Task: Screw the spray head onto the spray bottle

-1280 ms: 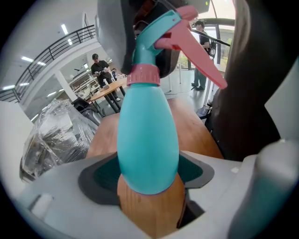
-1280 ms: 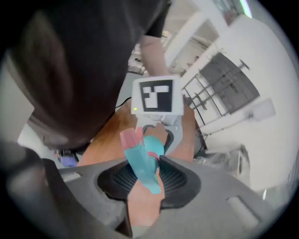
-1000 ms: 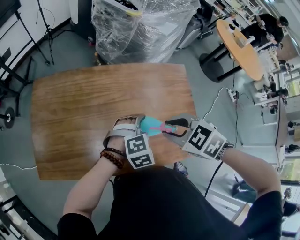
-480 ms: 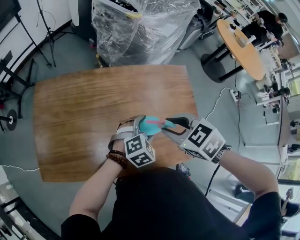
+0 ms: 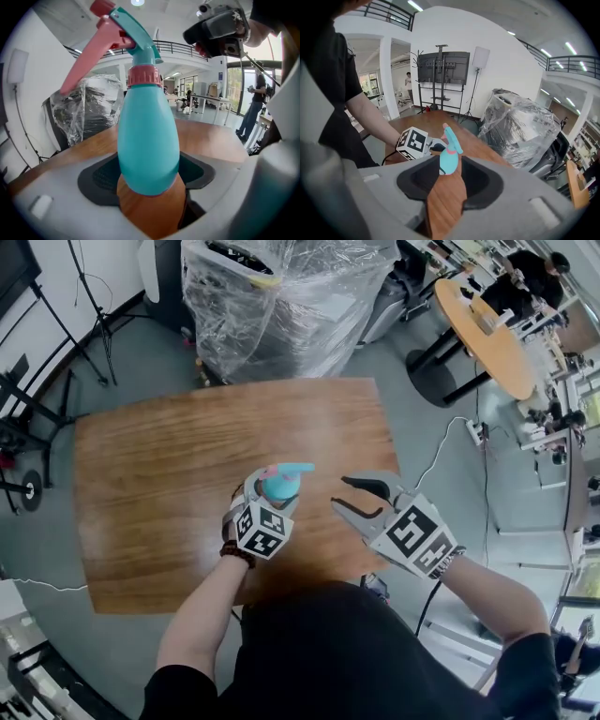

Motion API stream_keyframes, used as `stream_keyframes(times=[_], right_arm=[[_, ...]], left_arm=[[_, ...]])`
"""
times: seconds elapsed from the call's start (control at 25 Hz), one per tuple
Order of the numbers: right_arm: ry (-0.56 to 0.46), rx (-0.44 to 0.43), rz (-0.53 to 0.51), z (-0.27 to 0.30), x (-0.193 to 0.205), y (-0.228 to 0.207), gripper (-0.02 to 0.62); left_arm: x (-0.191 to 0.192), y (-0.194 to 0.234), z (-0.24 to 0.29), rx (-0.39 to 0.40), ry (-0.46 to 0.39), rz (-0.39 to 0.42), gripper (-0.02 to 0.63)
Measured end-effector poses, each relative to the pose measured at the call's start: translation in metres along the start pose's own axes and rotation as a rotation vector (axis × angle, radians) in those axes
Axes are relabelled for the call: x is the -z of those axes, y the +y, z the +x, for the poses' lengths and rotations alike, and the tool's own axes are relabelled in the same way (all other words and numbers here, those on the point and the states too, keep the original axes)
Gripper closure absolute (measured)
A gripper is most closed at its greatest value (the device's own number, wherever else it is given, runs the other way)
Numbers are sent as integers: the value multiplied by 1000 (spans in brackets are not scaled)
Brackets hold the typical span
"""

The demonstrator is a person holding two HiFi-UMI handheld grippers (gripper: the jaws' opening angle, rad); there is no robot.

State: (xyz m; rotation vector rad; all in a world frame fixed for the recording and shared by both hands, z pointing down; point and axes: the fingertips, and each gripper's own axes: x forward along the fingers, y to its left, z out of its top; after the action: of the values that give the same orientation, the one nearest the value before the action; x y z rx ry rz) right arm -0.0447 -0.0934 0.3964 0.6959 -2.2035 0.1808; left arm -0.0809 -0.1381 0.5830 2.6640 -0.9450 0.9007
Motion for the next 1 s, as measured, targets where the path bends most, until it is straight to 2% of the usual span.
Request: stream_keyframes(times=[0.16, 0.32, 0.72, 0.88, 1.0], right_arm=[[-22, 15, 18, 5, 5, 3, 466], [-35, 23, 52, 10, 13, 6, 488], [-82, 32, 123, 22, 22, 17, 557], [-98, 26, 146, 26, 25, 20, 588], [-118, 17, 158, 29, 25, 23, 601]], left_arm=[[10, 18, 12, -56, -17, -57, 204], [18, 24, 20, -74, -20, -45, 204], [30, 25, 24, -59, 3, -57, 196], [35, 24, 23, -38, 40, -70, 183], [40, 28, 11, -61, 47, -92, 173]])
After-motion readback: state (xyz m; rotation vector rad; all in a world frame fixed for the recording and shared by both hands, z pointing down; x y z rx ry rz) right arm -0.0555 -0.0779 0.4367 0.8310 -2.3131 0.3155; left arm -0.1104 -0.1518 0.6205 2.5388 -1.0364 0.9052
